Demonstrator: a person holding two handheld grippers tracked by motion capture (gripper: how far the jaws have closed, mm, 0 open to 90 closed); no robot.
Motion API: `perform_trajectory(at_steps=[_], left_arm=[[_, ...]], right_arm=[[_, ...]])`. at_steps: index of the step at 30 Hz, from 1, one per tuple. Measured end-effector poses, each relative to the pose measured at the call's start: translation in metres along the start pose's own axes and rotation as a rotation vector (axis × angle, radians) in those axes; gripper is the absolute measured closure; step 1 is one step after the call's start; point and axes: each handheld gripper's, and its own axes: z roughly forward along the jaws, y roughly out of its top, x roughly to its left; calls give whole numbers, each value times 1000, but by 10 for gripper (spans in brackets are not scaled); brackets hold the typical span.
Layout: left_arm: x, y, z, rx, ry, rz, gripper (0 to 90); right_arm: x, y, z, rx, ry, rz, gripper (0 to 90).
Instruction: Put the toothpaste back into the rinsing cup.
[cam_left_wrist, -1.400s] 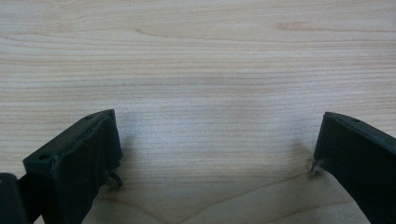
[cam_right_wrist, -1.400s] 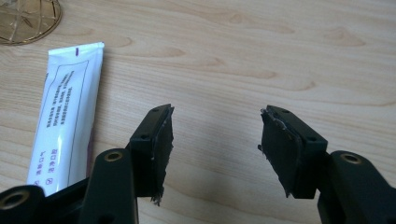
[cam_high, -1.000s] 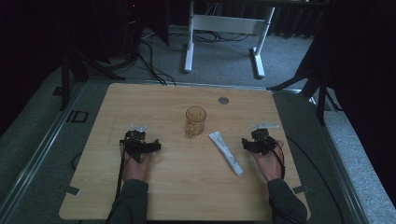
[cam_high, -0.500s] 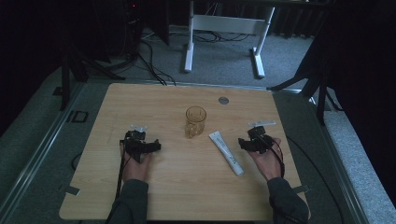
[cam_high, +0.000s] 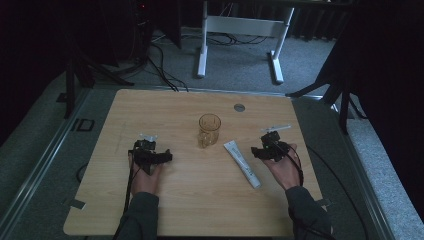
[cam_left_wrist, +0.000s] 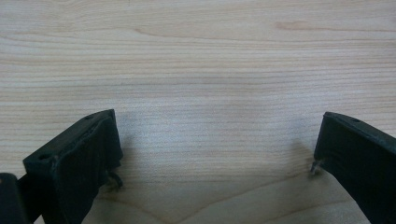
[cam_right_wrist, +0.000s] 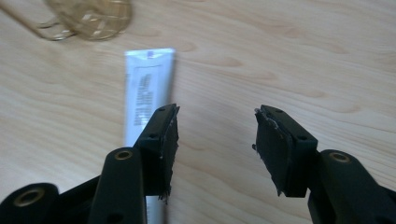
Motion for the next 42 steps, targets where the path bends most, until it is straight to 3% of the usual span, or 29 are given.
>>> perform_trajectory(at_steps=[8,26,42], left_arm=[[0,0,0,0,0,0,0],[0,0,0,0,0,-1,0],[0,0,0,0,1,0,0]], right_arm=[[10,9,4,28,14,-33,491],[20,20,12,92,83,-30,522],[32,27,20,143,101,-53,542]])
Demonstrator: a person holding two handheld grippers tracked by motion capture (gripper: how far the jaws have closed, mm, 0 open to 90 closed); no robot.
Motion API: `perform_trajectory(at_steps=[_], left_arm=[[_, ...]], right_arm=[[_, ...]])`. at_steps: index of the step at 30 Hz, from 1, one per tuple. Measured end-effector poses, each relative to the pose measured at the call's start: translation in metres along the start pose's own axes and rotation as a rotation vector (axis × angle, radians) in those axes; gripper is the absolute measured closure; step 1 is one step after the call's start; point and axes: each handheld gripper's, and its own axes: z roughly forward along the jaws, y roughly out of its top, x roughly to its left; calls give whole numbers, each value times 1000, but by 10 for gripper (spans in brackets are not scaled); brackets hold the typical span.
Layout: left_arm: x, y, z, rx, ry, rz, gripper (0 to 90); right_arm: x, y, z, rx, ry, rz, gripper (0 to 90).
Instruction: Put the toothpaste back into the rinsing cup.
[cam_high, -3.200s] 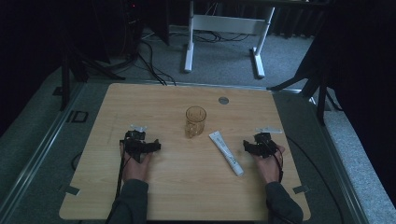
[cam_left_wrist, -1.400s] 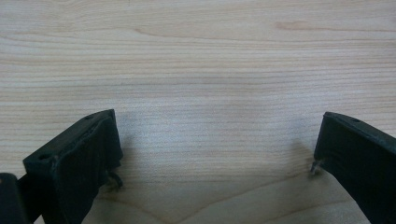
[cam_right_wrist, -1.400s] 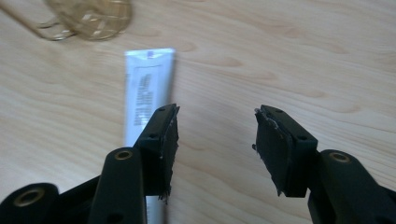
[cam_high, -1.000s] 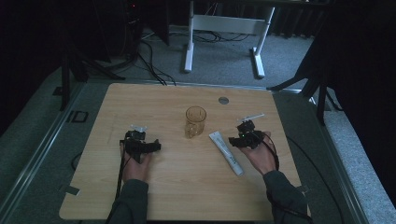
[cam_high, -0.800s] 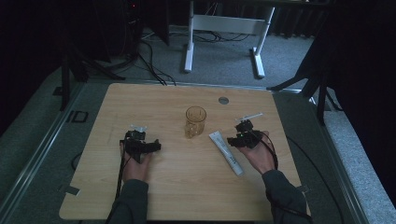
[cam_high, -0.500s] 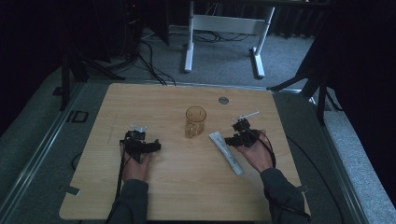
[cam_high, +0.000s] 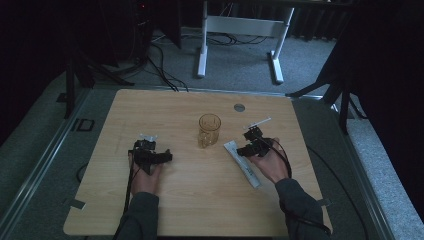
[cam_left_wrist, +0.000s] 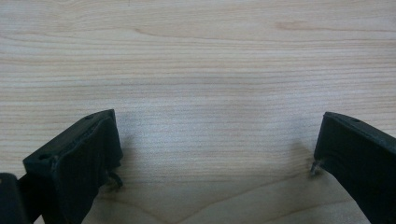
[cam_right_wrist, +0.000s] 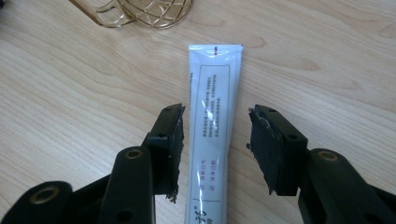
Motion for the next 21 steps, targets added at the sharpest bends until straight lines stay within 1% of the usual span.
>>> perform_trajectory(at_steps=[6,10,21], left_arm=[[0,0,0,0,0,0,0],[0,0,0,0,0,-1,0],[0,0,0,0,0,0,0]], right_arm=[[4,2,4,46,6,-15,551],[7,3,7,63,5,-24,551],[10,3,10,119,4,-14,569]])
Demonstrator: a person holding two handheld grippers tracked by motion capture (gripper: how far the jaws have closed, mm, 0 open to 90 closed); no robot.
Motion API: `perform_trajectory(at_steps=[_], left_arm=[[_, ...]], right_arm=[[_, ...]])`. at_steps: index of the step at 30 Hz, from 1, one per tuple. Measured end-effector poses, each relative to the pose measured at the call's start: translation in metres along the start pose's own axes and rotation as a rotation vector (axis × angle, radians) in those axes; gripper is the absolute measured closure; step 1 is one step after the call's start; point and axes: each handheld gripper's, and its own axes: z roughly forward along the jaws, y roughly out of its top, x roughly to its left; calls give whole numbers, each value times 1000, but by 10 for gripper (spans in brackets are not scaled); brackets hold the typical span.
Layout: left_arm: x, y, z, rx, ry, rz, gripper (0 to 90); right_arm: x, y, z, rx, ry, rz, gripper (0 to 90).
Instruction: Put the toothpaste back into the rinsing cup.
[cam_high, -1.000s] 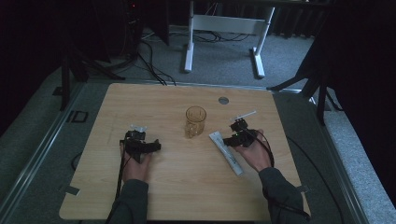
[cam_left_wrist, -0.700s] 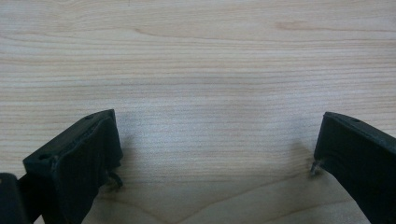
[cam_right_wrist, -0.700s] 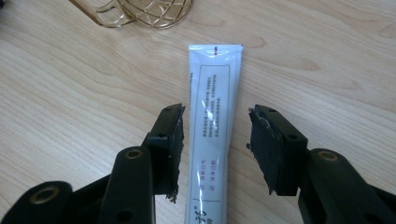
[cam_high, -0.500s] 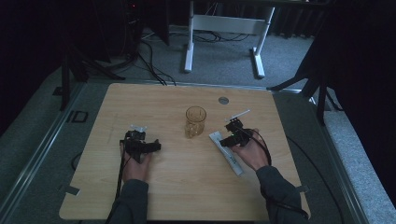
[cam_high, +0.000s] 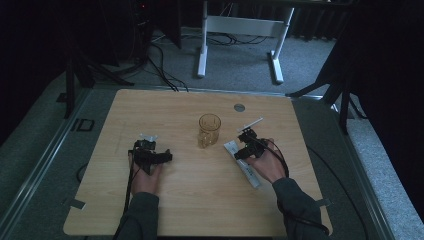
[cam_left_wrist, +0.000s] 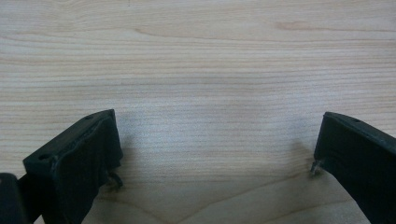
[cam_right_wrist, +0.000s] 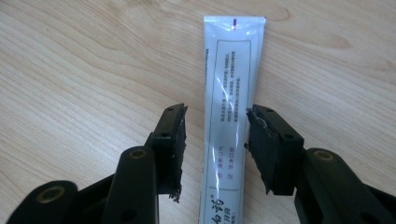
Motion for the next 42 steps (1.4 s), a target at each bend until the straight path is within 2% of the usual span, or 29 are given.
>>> perform_trajectory(at_steps=[9,42], left_arm=[[0,0,0,0,0,0,0],[0,0,0,0,0,0,0]], right_arm=[[1,-1,6,51,-6,10,601],[2,0,13,126,-20,20,642]])
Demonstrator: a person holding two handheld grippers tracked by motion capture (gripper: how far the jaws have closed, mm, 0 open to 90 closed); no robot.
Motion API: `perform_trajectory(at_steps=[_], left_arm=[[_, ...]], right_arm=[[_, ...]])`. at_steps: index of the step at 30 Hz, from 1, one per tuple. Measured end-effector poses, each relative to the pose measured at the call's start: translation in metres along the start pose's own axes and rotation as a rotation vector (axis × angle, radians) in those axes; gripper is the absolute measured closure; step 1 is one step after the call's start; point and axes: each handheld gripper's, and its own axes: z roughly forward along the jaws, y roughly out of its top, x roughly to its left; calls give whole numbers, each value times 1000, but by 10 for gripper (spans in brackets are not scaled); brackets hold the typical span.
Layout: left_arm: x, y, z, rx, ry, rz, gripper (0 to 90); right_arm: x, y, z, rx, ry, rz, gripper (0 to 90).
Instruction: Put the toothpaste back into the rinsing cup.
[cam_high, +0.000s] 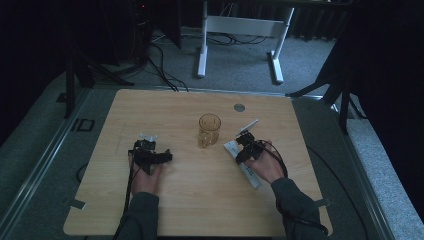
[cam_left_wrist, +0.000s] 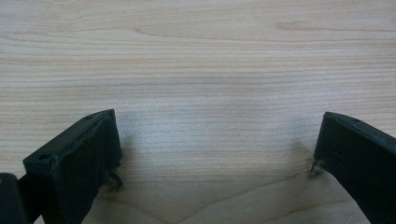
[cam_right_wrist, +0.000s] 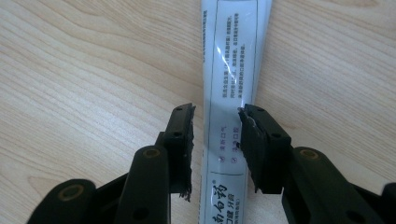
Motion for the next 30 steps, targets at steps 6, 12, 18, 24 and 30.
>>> perform_trajectory(at_steps=[6,12,18,24,30], left_arm=[[0,0,0,0,0,0,0],[0,0,0,0,0,0,0],[0,0,0,0,0,0,0],[0,0,0,0,0,0,0],[0,0,0,0,0,0,0]], right_arm=[[0,1,1,14,-5,-3,642],[-1,1,3,40,-21,-2,642],[-3,0,7,70,-31,-8,645],[-2,2,8,88,-36,-11,642],[-3,6,16,131,-33,-11,620]])
